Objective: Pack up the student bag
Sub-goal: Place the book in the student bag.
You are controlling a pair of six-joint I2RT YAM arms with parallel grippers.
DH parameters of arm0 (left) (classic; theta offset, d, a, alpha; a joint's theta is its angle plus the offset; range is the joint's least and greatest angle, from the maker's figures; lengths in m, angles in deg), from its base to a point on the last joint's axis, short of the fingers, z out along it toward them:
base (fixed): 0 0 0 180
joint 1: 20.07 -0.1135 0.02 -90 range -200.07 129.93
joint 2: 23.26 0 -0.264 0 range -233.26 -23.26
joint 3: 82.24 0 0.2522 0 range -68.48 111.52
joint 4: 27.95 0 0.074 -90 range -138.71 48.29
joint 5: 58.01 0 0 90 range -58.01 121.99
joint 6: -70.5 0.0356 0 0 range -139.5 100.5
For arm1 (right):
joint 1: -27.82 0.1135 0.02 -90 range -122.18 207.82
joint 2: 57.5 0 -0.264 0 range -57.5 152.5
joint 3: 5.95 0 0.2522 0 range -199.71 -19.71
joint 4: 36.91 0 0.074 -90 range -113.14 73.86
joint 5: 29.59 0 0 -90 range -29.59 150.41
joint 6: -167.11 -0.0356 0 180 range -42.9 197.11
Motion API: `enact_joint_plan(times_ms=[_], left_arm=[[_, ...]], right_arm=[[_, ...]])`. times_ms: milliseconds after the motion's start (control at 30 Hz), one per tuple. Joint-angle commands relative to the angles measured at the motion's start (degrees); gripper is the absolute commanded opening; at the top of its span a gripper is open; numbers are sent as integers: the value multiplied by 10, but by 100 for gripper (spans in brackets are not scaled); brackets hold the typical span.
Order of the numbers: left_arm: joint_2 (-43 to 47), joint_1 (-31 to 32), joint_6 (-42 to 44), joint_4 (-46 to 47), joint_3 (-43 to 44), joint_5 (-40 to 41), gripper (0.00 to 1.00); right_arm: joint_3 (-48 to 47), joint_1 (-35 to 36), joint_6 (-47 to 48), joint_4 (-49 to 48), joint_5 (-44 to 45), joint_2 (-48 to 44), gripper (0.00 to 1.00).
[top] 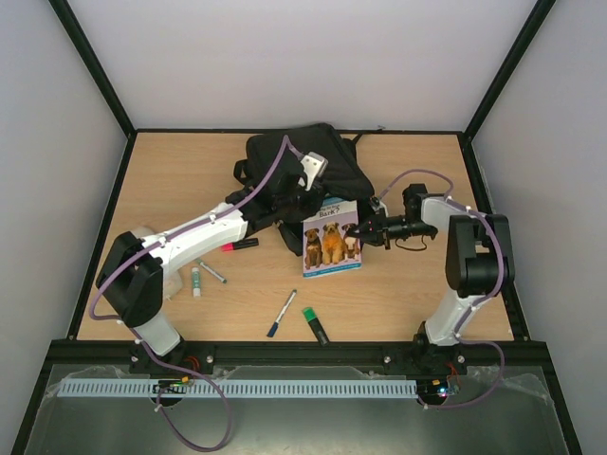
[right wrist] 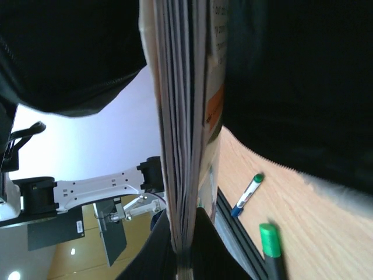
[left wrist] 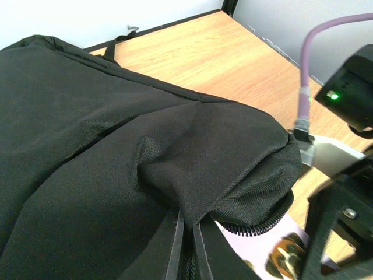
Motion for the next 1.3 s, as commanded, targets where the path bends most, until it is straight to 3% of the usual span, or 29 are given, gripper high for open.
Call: enact_joint_plan(times_ms=[0, 100, 233, 333, 600, 700, 867, 1133, 1267], left_arm=[[3, 3, 18, 36, 37, -23, 2], [2, 3, 21, 33, 37, -22, 2], [1, 3, 21, 31, 37, -29, 2], [0, 3, 23, 31, 36, -30, 2], [-6, 3, 25, 30, 31, -32, 2], [-7, 3, 24, 29, 29, -33, 2], [-5, 4, 20, 28, 27, -37, 2], [12, 4, -2, 9, 11, -30, 2], [17, 4, -4, -13, 15, -31, 2]], right_arm=[[-37, 1, 50, 16, -37, 57, 1], [-48, 2, 32, -13, -8, 77, 1], [-28, 2, -93, -123, 53, 63, 1], [-41, 2, -125, -144, 91, 73, 2], [-87, 2, -123, -95, 198, 109, 38], [-74, 3, -111, -91, 240, 64, 51], [-44, 2, -78, -83, 316, -23, 62], [23, 3, 0, -64, 407, -185, 66], [50, 3, 118, -42, 380, -279, 61]])
